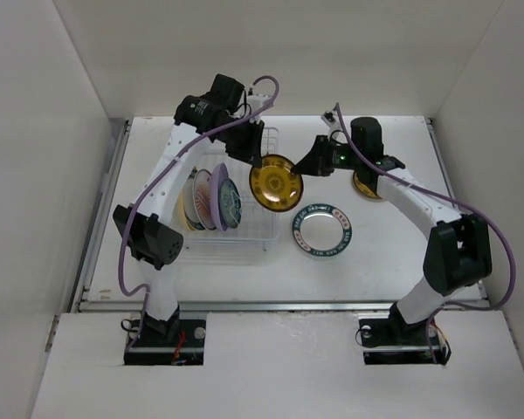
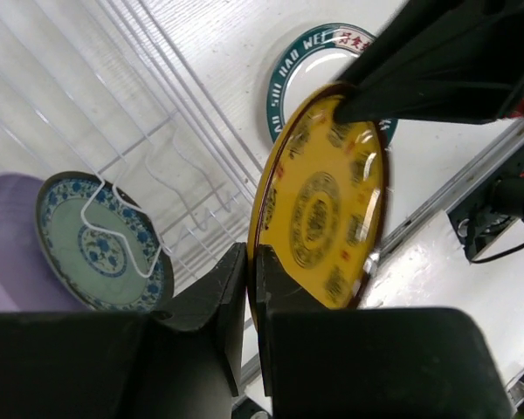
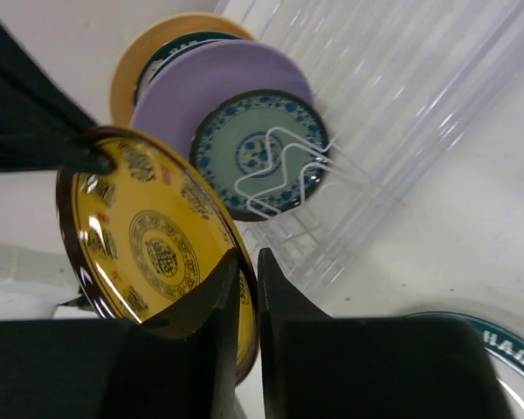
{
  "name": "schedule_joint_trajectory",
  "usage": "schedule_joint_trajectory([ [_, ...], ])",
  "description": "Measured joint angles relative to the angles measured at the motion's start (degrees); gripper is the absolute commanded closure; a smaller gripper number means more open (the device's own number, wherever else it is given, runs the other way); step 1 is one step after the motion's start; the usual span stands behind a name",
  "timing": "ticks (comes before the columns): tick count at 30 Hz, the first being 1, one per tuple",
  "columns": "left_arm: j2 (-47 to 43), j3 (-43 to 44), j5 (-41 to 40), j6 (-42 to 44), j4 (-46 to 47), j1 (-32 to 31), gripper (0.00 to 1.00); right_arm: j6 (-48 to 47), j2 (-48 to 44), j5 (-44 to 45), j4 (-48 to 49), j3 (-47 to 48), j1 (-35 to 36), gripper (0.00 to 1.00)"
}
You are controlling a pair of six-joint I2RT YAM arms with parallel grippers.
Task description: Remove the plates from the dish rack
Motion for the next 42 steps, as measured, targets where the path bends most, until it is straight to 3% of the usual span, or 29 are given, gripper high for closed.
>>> schedule_joint_trajectory([
  [2, 0.00, -0.15, -0.28, 0.04, 0.33, 0.59, 1.00, 0.09, 0.00, -2.14, 0.35, -0.20, -0.07, 0.88],
  [5, 0.00, -0.42, -0.02, 0.00, 0.48, 1.07, 1.00, 0.22, 0.00, -3.69, 1.75, -0.79, -0.09, 1.00],
  [8, 0.00, -0.46, -0.07, 0.00, 0.44, 1.05, 1.00, 0.31, -0.13, -4.76, 2.56, -1.42, -0.17, 1.00],
  [10, 0.00, -0.48, -0.44, -0.04, 0.26, 1.01, 0.74, 0.66, -0.39, -5.05, 3.32, -2.21, -0.15, 1.00],
  [12, 0.00, -0.50, -1.09, -0.13, 0.72, 0.92, 0.36, 1.11, -0.79, -5.33, 3.61, -2.95, -0.13, 1.00],
  [13, 0.00, -0.50, -1.55, -0.24, 0.96, 0.90, 0.00, 1.66, -0.96, -5.14, 3.74, -3.28, -0.15, 1.00],
  [21, -0.04, 0.28, -11.74, -2.01, 2.67, 0.76, 0.00, 8.66, -2.27, -0.24, 4.28, -5.68, -6.60, 1.00],
  [28, -1.18, 0.31, -20.55, -1.55, 3.56, 0.44, 0.00, 13.42, -5.35, 17.25, -1.38, -7.28, -18.91, 1.00],
  [36, -1.29, -2.82, -20.11, 5.09, -0.74, -3.17, 0.06, 18.40, -9.70, 36.24, -9.51, -13.88, -32.41, 1.00],
  [42, -0.31, -7.96, -23.98, 9.05, -3.21, -5.81, 0.05, 18.78, -6.16, 39.60, -10.84, -13.75, -34.49, 1.00],
])
